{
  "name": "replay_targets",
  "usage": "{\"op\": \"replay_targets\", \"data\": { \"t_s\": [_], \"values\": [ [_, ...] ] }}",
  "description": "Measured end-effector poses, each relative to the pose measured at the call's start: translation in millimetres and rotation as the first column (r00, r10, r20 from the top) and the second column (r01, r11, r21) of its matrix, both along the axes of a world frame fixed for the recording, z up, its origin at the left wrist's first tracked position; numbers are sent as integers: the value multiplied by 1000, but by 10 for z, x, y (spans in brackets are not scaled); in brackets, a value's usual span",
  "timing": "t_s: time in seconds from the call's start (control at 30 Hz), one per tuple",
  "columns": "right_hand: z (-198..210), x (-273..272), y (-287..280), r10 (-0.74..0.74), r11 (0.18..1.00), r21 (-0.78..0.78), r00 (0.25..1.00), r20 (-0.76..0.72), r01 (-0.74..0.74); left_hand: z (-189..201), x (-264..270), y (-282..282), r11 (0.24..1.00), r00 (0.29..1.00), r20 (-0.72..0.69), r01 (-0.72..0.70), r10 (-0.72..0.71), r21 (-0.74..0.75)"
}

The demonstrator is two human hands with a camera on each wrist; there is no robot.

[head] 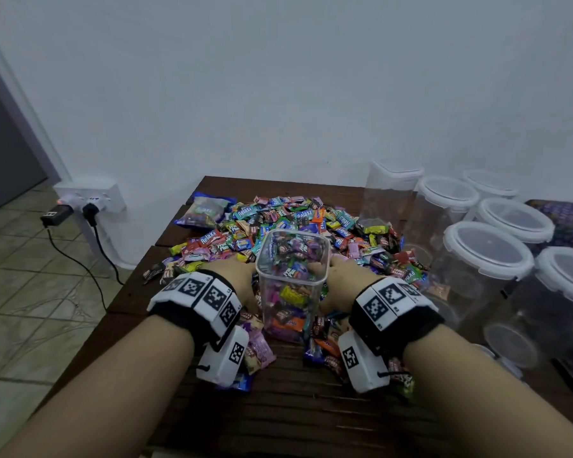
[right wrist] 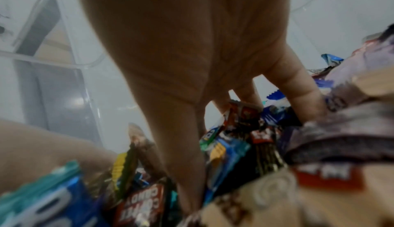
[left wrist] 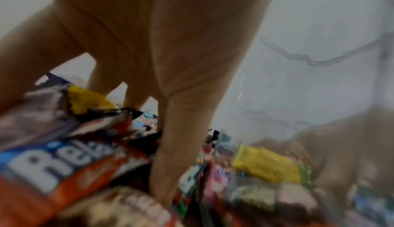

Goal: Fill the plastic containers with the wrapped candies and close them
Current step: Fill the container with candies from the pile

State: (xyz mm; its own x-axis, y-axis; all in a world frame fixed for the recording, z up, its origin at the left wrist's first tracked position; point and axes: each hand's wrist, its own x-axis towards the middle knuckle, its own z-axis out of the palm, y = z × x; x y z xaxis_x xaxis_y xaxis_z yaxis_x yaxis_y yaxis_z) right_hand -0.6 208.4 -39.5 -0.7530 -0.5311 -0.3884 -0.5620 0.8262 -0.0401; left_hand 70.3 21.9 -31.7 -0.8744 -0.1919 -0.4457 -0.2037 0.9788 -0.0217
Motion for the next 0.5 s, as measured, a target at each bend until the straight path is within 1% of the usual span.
{"op": "replay_targets", "data": {
  "t_s": [0.07, 0.1, 0.27, 0.4, 0.5],
  "values": [
    [-22, -12, -6, -5, 1000, -26, 1000, -9, 4, -17, 19, 37, 998, 997, -71, 4, -8, -61],
    [-28, -14, -13, -8, 999, -40, 1000, -9, 7, -19, 26, 49, 998, 996, -94, -10, 3, -69],
    [0, -21, -61, -13, 995, -98, 1000, -11, 11, 30, 21, 55, 998, 980, -197, -49, 43, -30],
    [22, -34, -55, -24, 990, -138, 1000, -18, 22, 40, 11, 20, 998, 970, -238, -55, 48, -23],
    [16, -42, -30, -40, 984, -172, 999, -19, 36, 23, 14, -9, 997, 957, -281, -76, 76, 11]
  ]
}}
